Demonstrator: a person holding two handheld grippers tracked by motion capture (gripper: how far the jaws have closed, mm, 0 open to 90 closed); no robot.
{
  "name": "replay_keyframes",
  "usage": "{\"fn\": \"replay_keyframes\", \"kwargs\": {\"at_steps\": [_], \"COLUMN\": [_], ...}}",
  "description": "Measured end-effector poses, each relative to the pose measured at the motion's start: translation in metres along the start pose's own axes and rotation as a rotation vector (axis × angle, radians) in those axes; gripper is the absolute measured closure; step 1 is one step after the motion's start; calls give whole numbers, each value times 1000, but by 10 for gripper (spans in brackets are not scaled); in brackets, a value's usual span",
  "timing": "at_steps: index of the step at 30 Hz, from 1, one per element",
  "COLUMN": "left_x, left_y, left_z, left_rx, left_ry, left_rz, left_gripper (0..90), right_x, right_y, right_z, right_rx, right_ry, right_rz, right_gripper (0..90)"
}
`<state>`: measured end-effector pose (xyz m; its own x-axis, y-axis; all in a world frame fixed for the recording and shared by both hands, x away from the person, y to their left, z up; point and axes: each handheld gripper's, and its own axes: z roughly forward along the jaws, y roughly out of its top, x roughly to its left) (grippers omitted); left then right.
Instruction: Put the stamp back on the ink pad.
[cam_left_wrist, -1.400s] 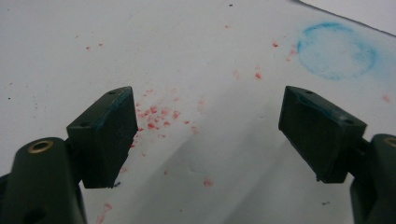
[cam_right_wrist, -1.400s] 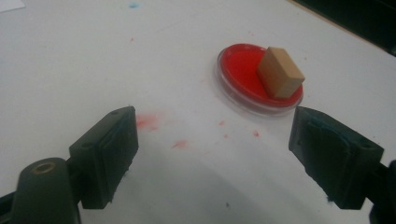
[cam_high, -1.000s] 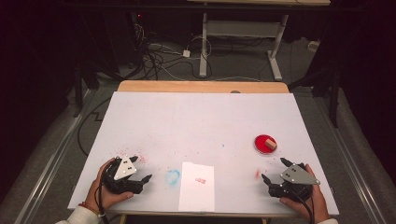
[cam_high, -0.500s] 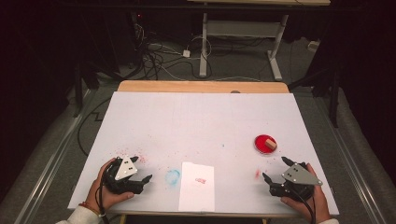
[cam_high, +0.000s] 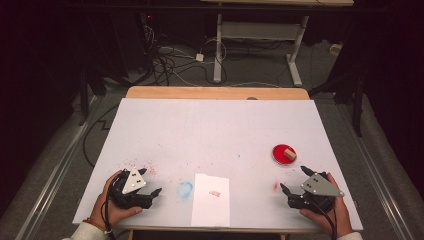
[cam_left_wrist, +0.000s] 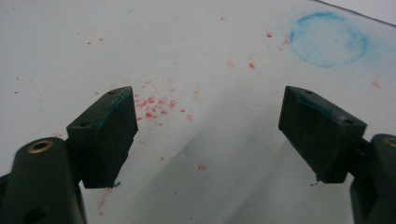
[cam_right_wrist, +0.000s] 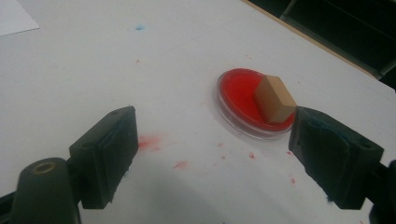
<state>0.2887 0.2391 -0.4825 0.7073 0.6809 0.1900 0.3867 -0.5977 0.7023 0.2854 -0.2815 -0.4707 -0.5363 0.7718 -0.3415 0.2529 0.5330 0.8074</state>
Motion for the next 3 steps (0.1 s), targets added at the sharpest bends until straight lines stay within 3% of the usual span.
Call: {"fn": "replay_keyframes", "kwargs": {"at_steps": [3], "left_x": [1], "left_y": [-1], "left_z": [0], "left_rx": [1], "left_ry": [5], "left_rz": [-5], "left_gripper": [188], "right_x": [0], "right_y": [1], "right_z": [3], "right_rx": [6], "right_ry": [-2], "right_rz": [3], "right_gripper": [162]}}
